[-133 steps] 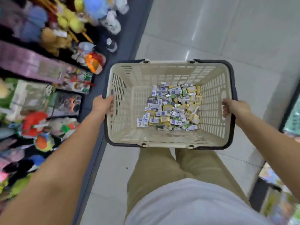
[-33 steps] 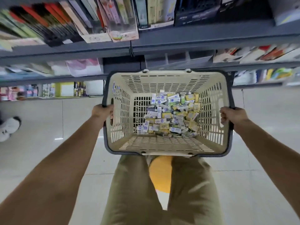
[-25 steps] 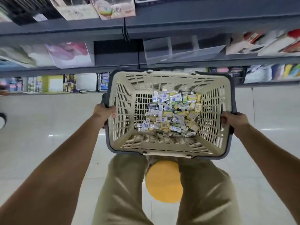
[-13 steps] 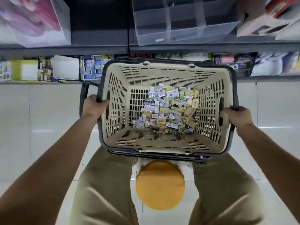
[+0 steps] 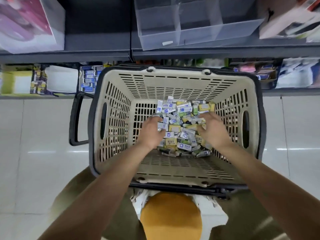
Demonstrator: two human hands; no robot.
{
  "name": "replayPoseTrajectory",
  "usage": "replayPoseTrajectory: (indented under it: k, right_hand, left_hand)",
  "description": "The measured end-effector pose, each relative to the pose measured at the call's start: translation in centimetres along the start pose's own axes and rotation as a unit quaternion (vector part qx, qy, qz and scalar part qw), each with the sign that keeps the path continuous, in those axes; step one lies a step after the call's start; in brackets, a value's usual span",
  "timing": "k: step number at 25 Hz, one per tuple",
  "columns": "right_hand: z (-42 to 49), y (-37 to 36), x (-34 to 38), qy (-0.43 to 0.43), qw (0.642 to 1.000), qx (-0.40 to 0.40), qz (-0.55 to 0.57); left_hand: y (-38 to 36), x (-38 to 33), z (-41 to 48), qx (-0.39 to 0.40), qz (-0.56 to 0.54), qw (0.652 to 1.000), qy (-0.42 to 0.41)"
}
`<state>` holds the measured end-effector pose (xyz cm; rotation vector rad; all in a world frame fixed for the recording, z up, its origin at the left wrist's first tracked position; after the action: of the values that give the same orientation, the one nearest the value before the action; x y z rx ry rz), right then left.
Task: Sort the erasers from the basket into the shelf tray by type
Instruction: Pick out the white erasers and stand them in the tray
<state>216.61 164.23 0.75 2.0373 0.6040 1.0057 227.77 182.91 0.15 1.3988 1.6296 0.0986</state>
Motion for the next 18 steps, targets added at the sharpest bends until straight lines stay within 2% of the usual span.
replayPoseTrajectory:
  k: [2, 5, 9, 15, 17, 18]
  right_hand:
    - [3.3, -2.1, -0.4, 0.007, 1.0, 0.022, -0.005]
    - [7.3, -3.9, -0.9, -0.007, 1.0, -0.002, -0.004]
    - [9.6, -5.3, -1.4, 0.056, 0.985, -0.021, -0.164]
    - [11.3, -5.6, -1.0, 0.1, 0.947, 0.026, -0.303]
    - [11.2, -4.9, -0.6, 0.105, 0.946, 0.025, -0.305]
    - [10.8, -4.3, -0.2, 0.098, 0.958, 0.022, -0.27]
  left_hand:
    - [-1.9, 0.7, 3.0, 0.037, 0.039, 0.999, 0.005]
    - [-3.3, 2.2, 6.3, 0.063, 0.092, 0.994, 0.01]
    - [-4.3, 3.7, 8.0, 0.1, 0.214, 0.971, -0.042]
    - [-4.0, 2.9, 9.4, 0.154, 0.351, 0.92, -0.087]
    - [-3.4, 2.5, 9.3, 0.161, 0.372, 0.909, -0.101]
    - [-2.7, 2.2, 9.1, 0.147, 0.349, 0.92, -0.102]
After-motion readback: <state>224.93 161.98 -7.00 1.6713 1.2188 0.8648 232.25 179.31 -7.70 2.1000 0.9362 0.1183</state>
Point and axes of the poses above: each hand's wrist, its own z-axis towards the middle knuckle, its own y-axis out of the back of the hand, x = y × z, the point moved 2 cm from there along z, towards the middle knuckle, and after that the axes turned 2 degrees about -z, right-handed, at the moved point
